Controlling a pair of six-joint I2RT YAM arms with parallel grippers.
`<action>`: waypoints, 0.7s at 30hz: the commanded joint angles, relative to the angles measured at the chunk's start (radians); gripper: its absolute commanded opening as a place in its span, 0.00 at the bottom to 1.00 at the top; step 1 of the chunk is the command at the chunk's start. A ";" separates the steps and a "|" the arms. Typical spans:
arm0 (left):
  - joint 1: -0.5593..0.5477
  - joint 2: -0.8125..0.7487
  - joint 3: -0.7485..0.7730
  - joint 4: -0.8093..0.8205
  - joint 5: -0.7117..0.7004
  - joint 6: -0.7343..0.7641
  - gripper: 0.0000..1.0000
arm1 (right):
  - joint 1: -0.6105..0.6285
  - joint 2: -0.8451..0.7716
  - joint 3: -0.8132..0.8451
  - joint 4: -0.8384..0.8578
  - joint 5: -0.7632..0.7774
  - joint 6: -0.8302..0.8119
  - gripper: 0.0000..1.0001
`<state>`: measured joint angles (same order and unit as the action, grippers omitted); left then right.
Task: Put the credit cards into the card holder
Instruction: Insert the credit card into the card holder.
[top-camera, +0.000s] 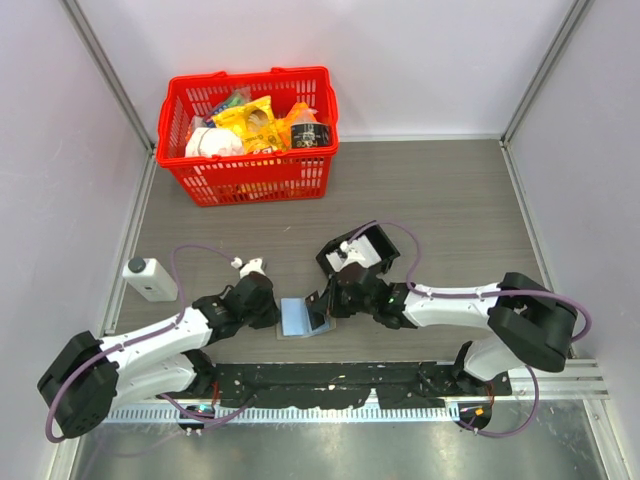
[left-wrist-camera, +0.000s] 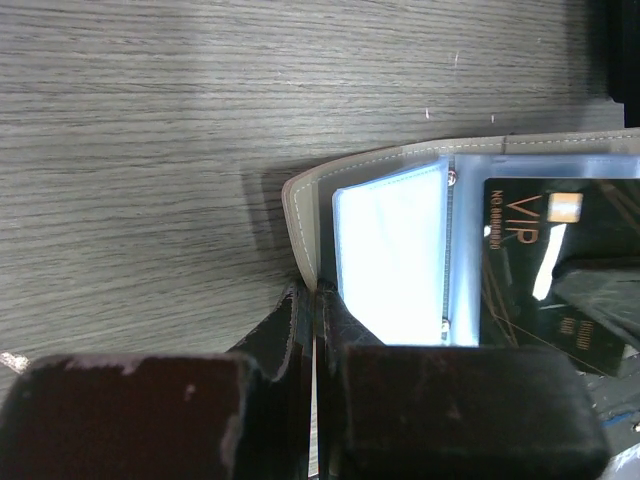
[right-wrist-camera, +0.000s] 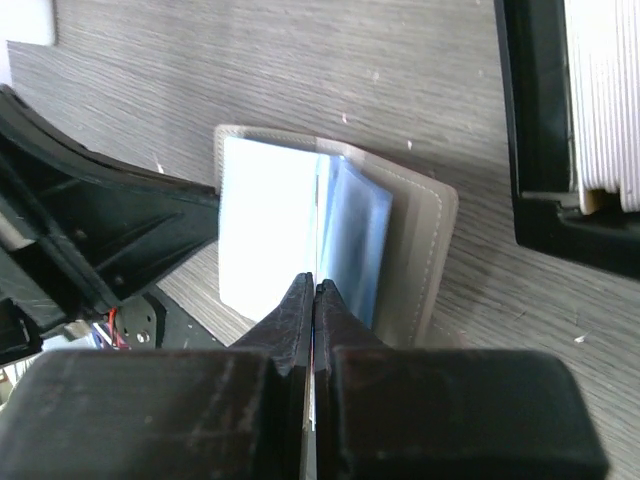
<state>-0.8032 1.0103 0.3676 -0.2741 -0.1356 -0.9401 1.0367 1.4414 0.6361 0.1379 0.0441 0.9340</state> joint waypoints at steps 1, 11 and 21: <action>0.004 0.014 -0.022 0.001 0.008 0.044 0.00 | 0.002 0.046 -0.050 0.135 -0.018 0.083 0.01; 0.004 0.031 -0.033 0.006 0.022 0.023 0.00 | 0.003 0.059 -0.130 0.284 0.008 0.155 0.01; 0.004 0.080 -0.010 0.000 0.021 0.023 0.00 | 0.003 -0.058 -0.138 0.214 0.094 0.126 0.01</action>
<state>-0.8028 1.0592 0.3637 -0.2050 -0.1013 -0.9348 1.0367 1.4403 0.4755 0.3729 0.0696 1.0782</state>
